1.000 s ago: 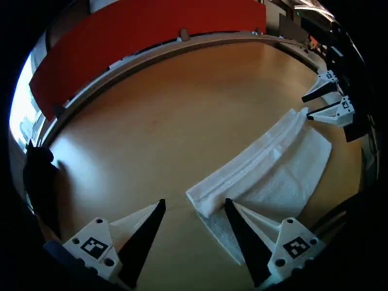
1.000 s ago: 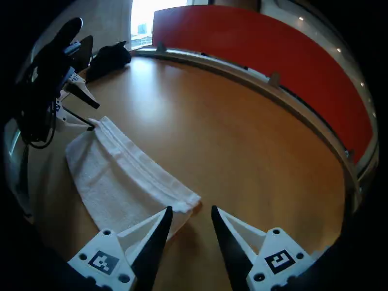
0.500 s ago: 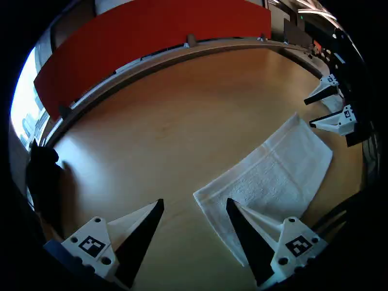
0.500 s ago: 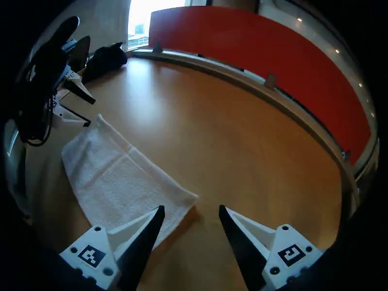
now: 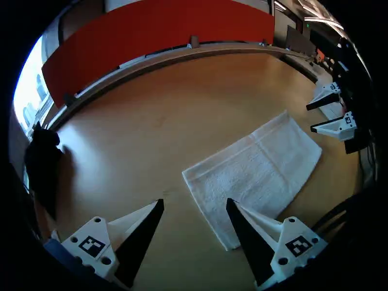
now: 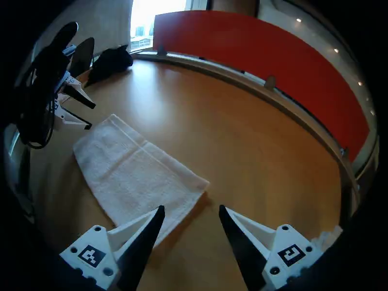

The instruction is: Fold towel

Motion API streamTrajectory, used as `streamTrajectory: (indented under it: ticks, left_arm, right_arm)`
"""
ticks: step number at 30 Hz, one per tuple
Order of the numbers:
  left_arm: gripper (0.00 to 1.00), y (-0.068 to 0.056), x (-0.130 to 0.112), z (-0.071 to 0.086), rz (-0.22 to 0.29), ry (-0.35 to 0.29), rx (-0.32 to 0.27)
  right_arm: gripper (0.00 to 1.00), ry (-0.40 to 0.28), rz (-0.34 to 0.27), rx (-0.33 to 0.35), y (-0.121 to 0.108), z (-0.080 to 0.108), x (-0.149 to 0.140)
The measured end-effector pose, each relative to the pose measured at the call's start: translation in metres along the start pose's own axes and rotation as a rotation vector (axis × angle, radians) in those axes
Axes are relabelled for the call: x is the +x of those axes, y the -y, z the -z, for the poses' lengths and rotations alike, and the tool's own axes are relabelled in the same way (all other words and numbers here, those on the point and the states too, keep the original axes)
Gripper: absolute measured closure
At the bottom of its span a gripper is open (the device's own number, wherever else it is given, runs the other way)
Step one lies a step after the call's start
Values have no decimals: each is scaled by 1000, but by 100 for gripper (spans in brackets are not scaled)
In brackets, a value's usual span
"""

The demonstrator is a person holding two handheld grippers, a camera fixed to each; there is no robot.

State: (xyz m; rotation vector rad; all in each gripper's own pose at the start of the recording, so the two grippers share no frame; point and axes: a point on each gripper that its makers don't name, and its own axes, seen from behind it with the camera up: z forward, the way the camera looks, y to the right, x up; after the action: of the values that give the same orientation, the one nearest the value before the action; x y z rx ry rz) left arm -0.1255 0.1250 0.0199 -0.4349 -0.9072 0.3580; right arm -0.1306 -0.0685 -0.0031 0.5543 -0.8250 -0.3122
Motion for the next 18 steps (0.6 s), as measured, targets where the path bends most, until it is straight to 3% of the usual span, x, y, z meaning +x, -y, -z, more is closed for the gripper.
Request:
streamTrajectory:
  ticks: [9, 18]
  left_arm:
    - [4, -17, -31, 24, 60, 2, -5]
    - [4, -25, -50, 43, 104, -14, 11]
  right_arm:
    - [14, -8, -11, 1, 18, 22, -19]
    - [14, -22, -16, 5, 29, 34, -26]
